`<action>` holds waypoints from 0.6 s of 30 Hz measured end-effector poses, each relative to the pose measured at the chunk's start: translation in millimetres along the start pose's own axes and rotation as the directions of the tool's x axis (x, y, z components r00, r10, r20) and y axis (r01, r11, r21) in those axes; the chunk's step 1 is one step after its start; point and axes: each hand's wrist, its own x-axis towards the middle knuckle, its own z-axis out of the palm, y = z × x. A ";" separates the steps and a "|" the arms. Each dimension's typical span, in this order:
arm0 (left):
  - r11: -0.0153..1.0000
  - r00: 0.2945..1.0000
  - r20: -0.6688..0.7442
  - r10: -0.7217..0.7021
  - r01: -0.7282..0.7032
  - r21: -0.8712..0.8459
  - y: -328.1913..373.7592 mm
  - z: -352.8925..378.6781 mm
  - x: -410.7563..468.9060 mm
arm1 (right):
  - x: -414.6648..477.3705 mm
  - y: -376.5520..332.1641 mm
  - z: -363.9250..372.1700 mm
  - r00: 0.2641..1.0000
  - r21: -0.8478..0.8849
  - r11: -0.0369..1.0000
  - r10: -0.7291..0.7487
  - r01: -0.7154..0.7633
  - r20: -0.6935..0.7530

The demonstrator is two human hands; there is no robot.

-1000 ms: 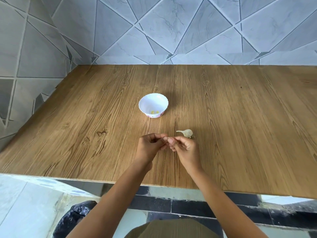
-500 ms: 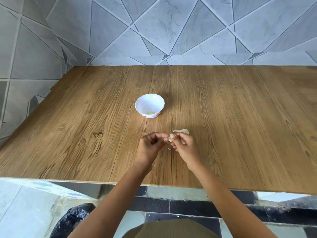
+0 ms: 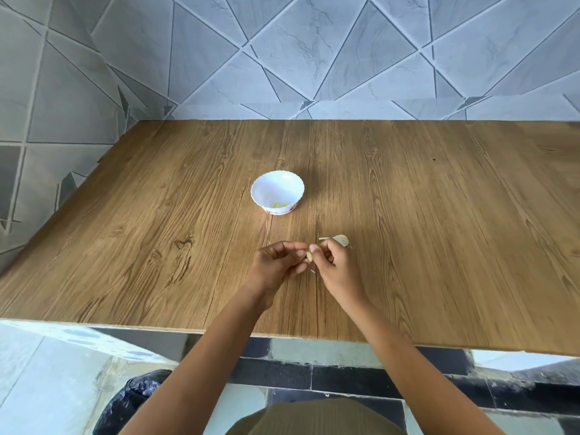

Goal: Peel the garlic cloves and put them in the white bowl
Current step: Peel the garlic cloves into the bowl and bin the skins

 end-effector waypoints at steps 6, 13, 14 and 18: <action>0.996 0.998 0.000 -0.060 0.060 -0.067 3.7 1.7 -0.6 | -2.4 -5.8 1.8 0.997 0.155 0.985 0.083 -0.082 0.000; 0.991 0.994 -0.058 -0.091 0.084 -0.107 5.9 -9.3 0.7 | -4.1 4.0 -6.7 0.999 0.013 0.999 0.030 -0.030 -0.036; 0.990 0.994 -0.060 -0.087 0.080 -0.112 6.0 -9.7 0.9 | -4.3 4.2 -6.5 1.000 -0.004 1.000 0.009 -0.009 -0.023; 0.994 0.995 -0.071 -0.069 0.063 -0.090 7.7 -9.0 2.1 | -6.0 2.2 -3.5 0.996 -0.032 0.998 -0.059 0.061 0.064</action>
